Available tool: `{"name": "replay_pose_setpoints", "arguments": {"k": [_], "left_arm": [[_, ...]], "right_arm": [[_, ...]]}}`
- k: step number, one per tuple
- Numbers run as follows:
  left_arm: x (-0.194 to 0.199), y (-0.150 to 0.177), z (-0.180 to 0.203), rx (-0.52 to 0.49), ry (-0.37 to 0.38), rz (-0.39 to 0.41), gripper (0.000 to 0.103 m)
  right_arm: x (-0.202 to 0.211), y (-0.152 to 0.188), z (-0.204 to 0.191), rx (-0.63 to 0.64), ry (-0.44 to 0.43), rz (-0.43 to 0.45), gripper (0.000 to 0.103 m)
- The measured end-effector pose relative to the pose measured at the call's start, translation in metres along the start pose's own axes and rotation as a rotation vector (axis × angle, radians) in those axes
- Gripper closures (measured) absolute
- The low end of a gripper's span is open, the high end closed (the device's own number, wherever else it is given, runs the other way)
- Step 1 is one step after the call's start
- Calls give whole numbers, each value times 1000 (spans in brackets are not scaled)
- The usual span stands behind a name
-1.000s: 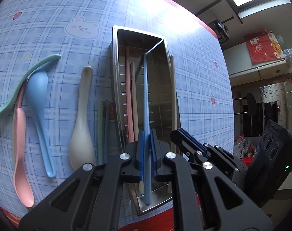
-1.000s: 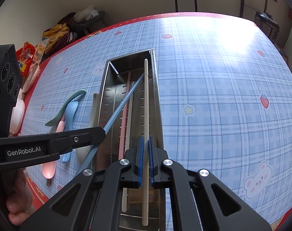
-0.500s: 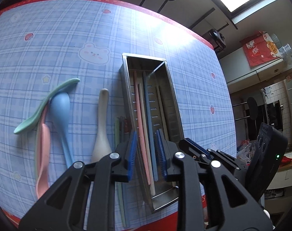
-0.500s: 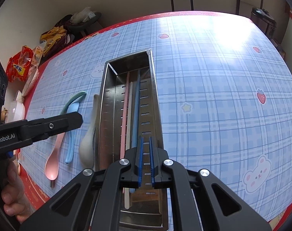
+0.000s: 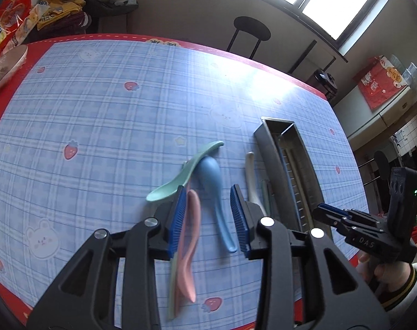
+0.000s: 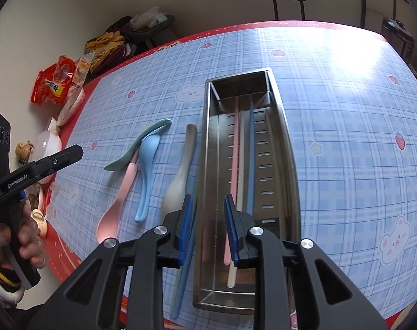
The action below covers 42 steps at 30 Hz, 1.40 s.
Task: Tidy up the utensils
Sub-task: 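Open both tools and move them back over the remaining utensils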
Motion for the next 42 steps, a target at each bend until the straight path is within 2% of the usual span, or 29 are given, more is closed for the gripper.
{"name": "replay_pose_setpoints", "arguments": {"k": [7, 9, 11, 14, 20, 24, 26, 28, 30, 32, 39, 40, 41, 42], "left_arm": [[6, 30, -39, -32, -19, -18, 66], [5, 38, -42, -45, -22, -19, 65], [6, 46, -41, -60, -26, -13, 59], [8, 58, -42, -65, -11, -10, 59], [14, 75, -43, -59, 1, -10, 58], [20, 80, -42, -54, 6, 3, 58], [22, 82, -41, -58, 4, 9, 58], [24, 83, -40, -63, 0, 15, 58], [26, 84, -40, -69, -3, 20, 57], [27, 87, -40, -78, -8, 21, 46], [25, 92, -46, -123, -48, -4, 41], [24, 91, -48, -125, -53, -10, 28], [25, 91, -51, -122, -63, -9, 10], [26, 90, -53, -119, -74, 6, 8]], "right_arm": [[-14, 0, -29, 62, -3, -45, 73], [-17, -1, -36, 80, -8, -56, 70], [-19, 2, -45, 99, -30, -68, 67], [-20, 10, -59, 139, -50, -87, 62], [-14, 30, -61, 130, -69, -113, 62], [-5, 42, -54, 104, -51, -109, 62], [-4, 48, -51, 90, -39, -109, 65], [-3, 55, -50, 75, -34, -114, 75], [-2, 63, -49, 65, -23, -116, 75], [-4, 69, -49, 61, -9, -118, 75], [-16, 83, -50, 50, 68, -101, 75], [-19, 84, -51, 44, 70, -95, 74], [-21, 84, -52, 38, 71, -89, 74], [-23, 85, -53, 34, 71, -87, 74]]}}
Point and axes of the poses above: each gripper's, at about its wrist camera, not at the fingertips, and x roughly against the way its jaws point, z to its right, y to its underside, the point moved 1 cm from there along -x, roughly the way its jaws point, and after that the axes turned 4 degrees about z, right-handed, at the moved point
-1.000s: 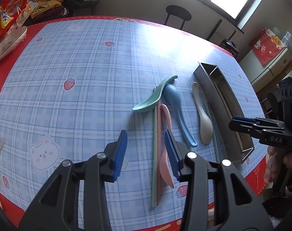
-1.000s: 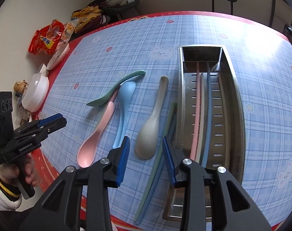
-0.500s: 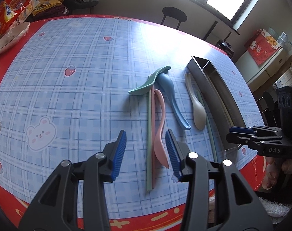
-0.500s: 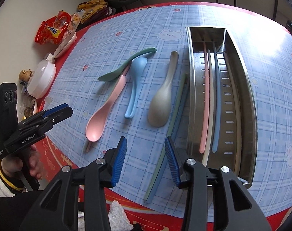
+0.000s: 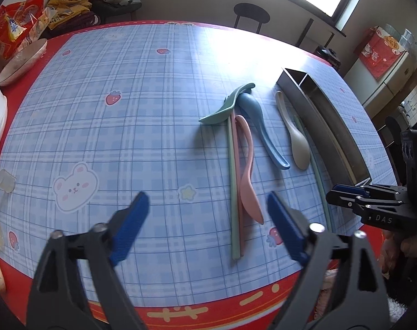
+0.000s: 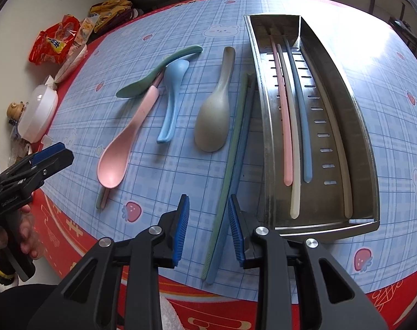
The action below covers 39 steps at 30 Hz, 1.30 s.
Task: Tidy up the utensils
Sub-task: 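Open both tools and move them back over the remaining utensils, then grasp a green chopstick with the left tool while the right tool grasps another green chopstick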
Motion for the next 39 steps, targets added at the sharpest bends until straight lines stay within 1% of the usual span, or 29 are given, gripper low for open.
{"name": "replay_pose_setpoints", "arguments": {"k": [2, 7, 12, 16, 21, 24, 28, 30, 32, 33, 34, 37, 39], "left_arm": [[2, -2, -5, 1, 4, 13, 8], [-4, -4, -16, -4, 2, -9, 8], [-11, -6, -24, -13, 7, -27, 8], [-15, -5, -30, -13, 7, -41, 8], [-17, -2, -34, -24, 19, -55, 8], [-16, -1, -36, -31, 30, -58, 8], [-16, 2, -39, -29, 39, -60, 8], [-16, 4, -40, -29, 46, -62, 8], [-15, 5, -41, -27, 52, -57, 8], [-14, 5, -42, -26, 54, -54, 8], [-14, 5, -43, -25, 56, -52, 9], [-14, 4, -45, -23, 69, -47, 10], [-15, 3, -45, -28, 64, -47, 12]], "right_arm": [[-3, 0, -3, -9, 8, 11, 74], [-10, -3, -6, -46, 46, 45, 74], [-18, -11, -12, -47, 92, 67, 74], [-24, -18, -19, -39, 143, 88, 74], [-30, -23, -24, -39, 229, 114, 74], [-33, -24, -26, -39, 256, 119, 74], [-41, -24, -30, -21, 293, 100, 73], [-41, -23, -32, -31, 290, 98, 72], [-40, -19, -36, -28, 283, 89, 82], [-40, -17, -38, -20, 288, 84, 92], [-39, -14, -40, -18, 287, 83, 94], [-37, -8, -41, -23, 290, 86, 94], [-37, -7, -42, -34, 293, 94, 94]]}}
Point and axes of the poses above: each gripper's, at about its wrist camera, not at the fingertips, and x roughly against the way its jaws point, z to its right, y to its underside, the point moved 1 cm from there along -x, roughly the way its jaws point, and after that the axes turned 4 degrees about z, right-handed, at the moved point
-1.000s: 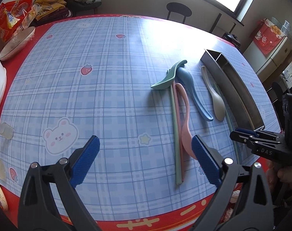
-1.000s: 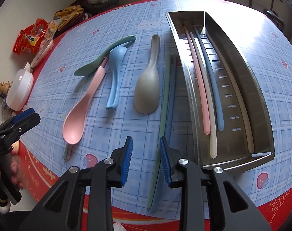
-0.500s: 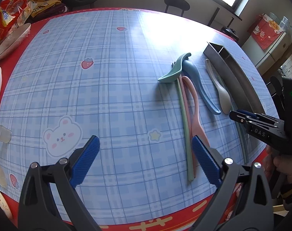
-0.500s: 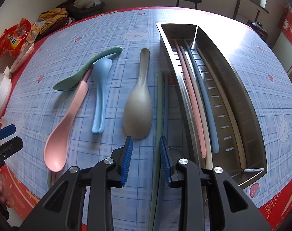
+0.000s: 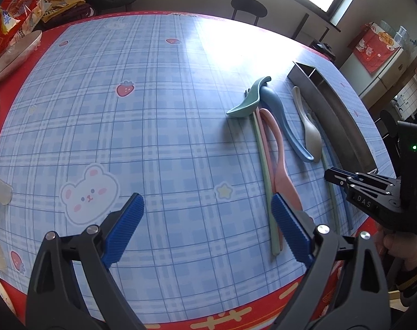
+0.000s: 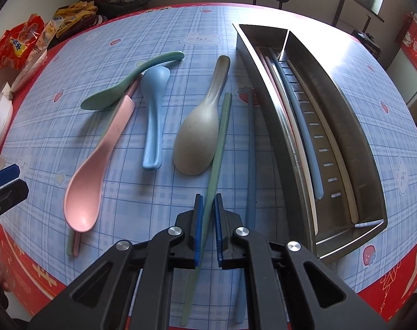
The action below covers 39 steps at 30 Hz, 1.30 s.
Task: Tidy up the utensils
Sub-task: 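Grasp a green chopstick with the left tool while the right tool grasps another green chopstick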
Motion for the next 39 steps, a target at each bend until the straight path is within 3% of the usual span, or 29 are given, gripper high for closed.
{"name": "replay_pose_setpoints", "arguments": {"k": [2, 4, 7, 9, 11, 13, 18, 22, 31, 39], "left_arm": [[-1, -2, 0, -2, -4, -5, 12], [-3, -6, -1, -1, -5, -10, 12], [-4, -9, 0, -4, 6, -17, 13], [-5, -11, 2, -14, 17, -16, 24], [-7, -13, 3, -14, 18, -28, 29], [-10, -15, 4, -3, 30, -27, 37], [-24, -22, 20, -38, 67, -42, 46], [-40, -27, 36, -84, 68, -60, 54], [-69, -39, 50, -85, 83, -81, 69], [-81, -45, 67, -154, 23, -63, 71]], "right_arm": [[0, 0, -1, -17, -34, 8, 85], [-1, 0, -5, -16, -94, 8, 57], [-2, 2, -18, 49, -54, 12, 52], [-1, 3, -18, 46, -63, 20, 51], [-1, 3, -14, 30, -74, 20, 55], [0, 3, -9, 39, -47, 18, 73], [-2, 0, 4, 30, -40, 17, 94], [-2, -1, 6, 37, -47, 17, 95], [-1, 1, 8, 27, -66, 21, 95], [-1, 0, 10, 27, -78, 18, 94]]}}
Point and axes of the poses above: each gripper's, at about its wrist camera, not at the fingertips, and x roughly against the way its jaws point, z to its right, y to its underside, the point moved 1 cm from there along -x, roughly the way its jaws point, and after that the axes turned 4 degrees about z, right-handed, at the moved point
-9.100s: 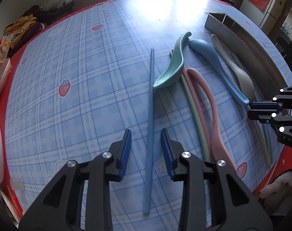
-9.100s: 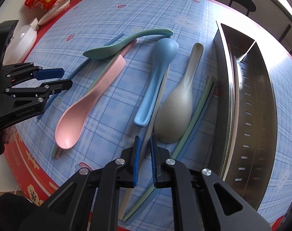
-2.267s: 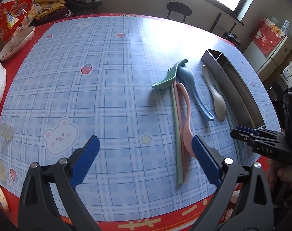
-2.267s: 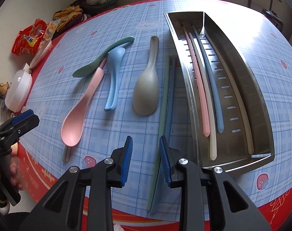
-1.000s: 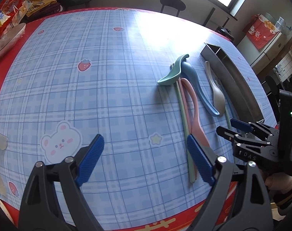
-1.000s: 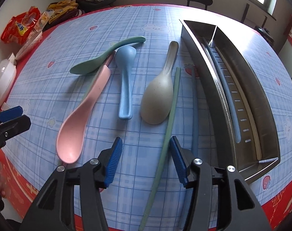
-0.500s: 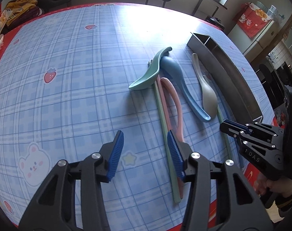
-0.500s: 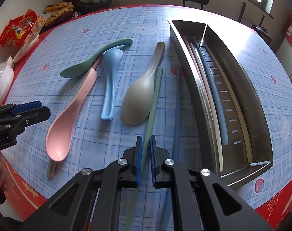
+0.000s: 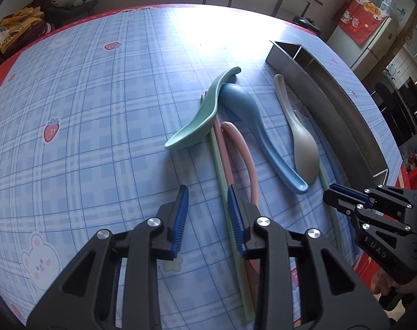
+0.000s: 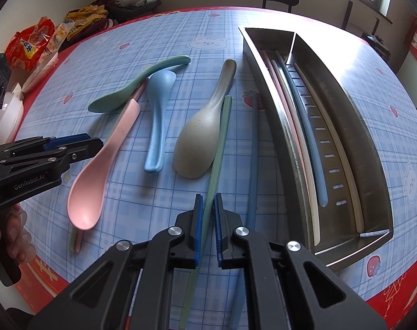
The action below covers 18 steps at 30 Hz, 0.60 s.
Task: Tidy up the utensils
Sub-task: 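Grasp a green chopstick with the left tool while the right tool grasps another green chopstick, then carry both green chopsticks over the steel rack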
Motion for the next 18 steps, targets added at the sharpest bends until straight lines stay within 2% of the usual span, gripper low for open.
{"name": "replay_pose_setpoints", "arguments": {"k": [6, 8, 11, 15, 18], "left_arm": [[-5, -2, 14, -64, -49, 20, 69], [-5, -2, 16, -75, -49, 18, 81], [-1, 2, 14, -100, -72, 16, 90], [5, 11, 2, -77, -67, 5, 94], [8, 13, -2, -78, -69, 4, 91]], "right_arm": [[1, -1, 1, -2, -2, 1, 94], [1, -1, 2, -6, -7, 0, 94], [1, -1, 6, -29, -25, 1, 94], [2, -1, 9, -46, -39, 6, 93], [2, 1, 6, -34, -45, 12, 87]]}}
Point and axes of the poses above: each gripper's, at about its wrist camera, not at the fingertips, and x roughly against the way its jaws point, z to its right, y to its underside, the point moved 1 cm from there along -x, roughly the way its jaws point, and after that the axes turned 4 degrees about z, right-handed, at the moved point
